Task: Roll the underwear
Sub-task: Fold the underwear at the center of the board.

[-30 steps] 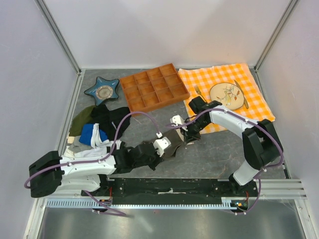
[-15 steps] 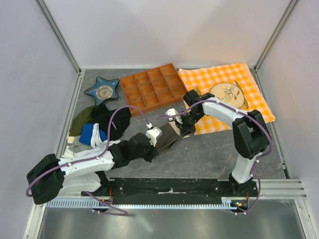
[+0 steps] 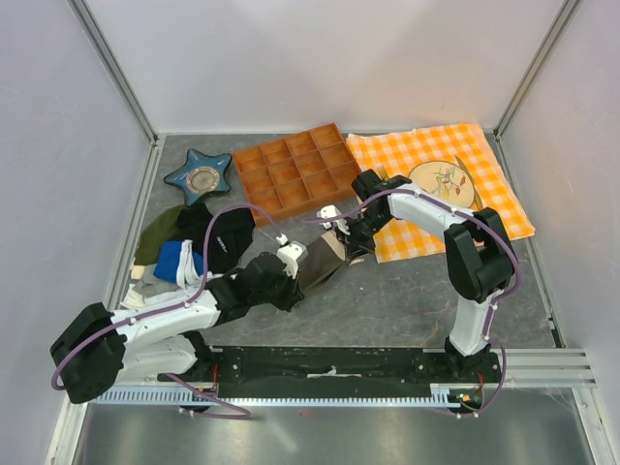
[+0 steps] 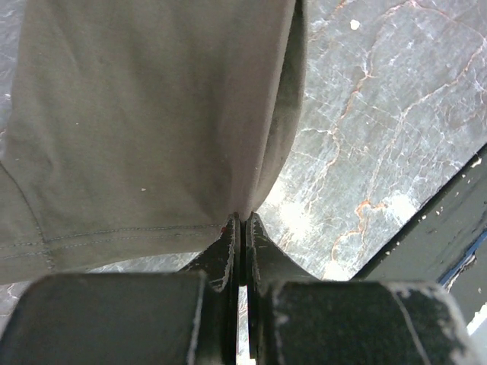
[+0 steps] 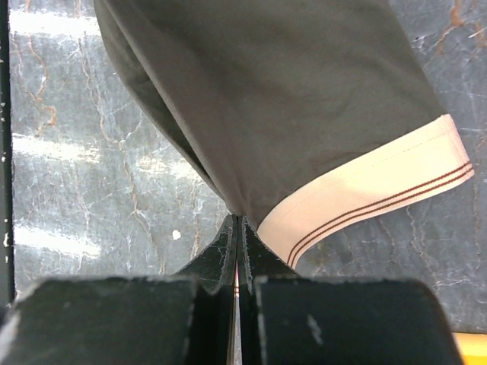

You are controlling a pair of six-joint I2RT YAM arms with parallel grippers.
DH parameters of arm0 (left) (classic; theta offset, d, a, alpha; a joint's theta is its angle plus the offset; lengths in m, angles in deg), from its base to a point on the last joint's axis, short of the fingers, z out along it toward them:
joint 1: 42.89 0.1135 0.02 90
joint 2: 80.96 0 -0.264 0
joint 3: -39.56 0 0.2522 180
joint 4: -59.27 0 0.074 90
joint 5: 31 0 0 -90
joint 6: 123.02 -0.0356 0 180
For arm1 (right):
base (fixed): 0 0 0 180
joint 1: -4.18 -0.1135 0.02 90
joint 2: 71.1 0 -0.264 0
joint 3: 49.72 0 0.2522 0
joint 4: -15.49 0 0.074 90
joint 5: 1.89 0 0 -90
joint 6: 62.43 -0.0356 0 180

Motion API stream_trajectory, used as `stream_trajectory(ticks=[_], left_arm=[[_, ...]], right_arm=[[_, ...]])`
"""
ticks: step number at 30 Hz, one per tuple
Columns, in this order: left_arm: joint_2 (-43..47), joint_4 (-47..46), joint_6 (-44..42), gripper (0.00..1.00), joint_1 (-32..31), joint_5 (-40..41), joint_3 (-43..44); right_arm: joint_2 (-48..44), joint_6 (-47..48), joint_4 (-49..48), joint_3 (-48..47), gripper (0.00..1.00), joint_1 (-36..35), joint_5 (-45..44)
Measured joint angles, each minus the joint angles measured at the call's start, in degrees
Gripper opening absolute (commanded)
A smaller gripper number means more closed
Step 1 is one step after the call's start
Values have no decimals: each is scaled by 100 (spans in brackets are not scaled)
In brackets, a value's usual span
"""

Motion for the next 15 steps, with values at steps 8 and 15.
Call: stream_trajectory(ticks=[8, 15], left_arm=[[-31, 17, 151, 2, 490, -179, 26], [-76, 15, 203, 2, 809, -299, 42]], right_arm=[[153, -160, -177, -98, 0, 2, 2], [503, -424, -321, -649, 0, 0, 4]])
